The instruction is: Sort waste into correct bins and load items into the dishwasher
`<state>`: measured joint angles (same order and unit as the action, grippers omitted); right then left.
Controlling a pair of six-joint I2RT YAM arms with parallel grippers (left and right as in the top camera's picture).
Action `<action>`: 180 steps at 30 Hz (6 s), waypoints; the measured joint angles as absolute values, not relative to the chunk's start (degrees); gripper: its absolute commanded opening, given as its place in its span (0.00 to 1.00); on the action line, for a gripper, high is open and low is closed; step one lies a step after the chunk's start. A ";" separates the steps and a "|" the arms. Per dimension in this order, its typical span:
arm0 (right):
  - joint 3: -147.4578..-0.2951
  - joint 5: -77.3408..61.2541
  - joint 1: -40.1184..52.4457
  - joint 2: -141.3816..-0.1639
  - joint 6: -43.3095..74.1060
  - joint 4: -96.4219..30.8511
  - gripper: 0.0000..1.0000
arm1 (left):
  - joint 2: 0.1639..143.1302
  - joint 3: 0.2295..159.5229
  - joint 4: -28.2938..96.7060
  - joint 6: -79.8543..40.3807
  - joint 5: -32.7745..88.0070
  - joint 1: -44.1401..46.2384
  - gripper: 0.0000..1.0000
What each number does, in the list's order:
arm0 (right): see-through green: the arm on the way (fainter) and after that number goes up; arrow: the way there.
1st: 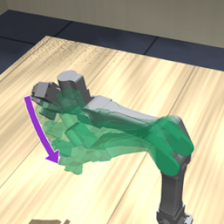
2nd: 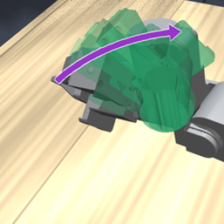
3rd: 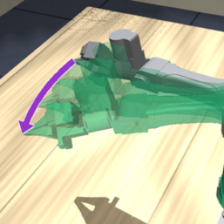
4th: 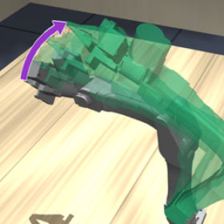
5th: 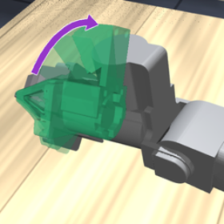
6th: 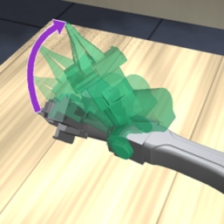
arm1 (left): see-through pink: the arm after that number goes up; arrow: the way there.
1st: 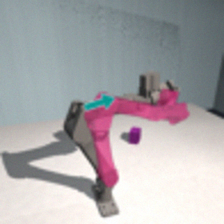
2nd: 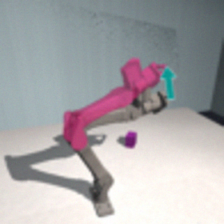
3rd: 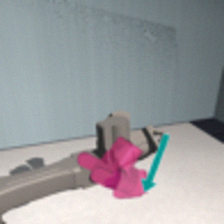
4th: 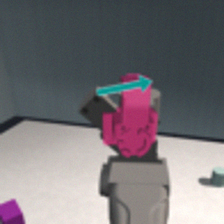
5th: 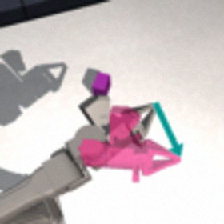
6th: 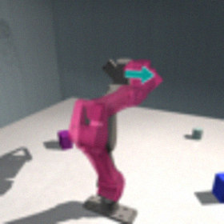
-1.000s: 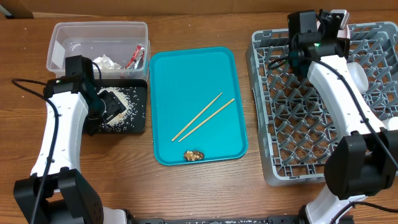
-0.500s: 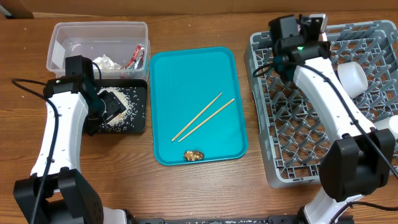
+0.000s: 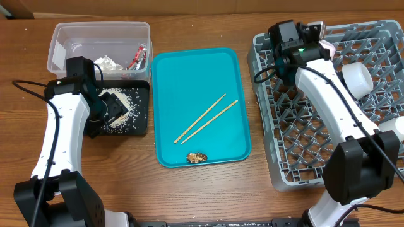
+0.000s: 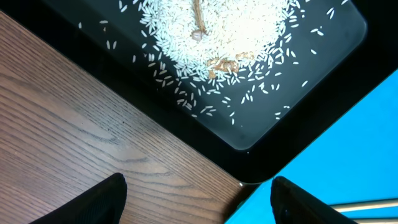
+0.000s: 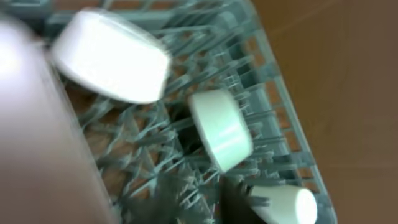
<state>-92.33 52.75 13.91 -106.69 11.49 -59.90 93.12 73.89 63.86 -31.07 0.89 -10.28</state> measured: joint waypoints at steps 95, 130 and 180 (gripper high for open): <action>-94.50 -27.73 -20.16 -101.82 52.51 -50.11 0.80 | 93.12 73.89 63.22 -31.05 0.91 -10.26 0.76; -94.37 -21.50 -20.21 -103.61 67.53 -52.58 0.85 | 93.12 73.89 63.48 -30.85 0.89 -10.28 0.76; -85.78 -9.58 -17.10 -107.66 70.30 -37.76 0.76 | 93.12 73.89 63.24 -29.80 0.91 -10.26 0.77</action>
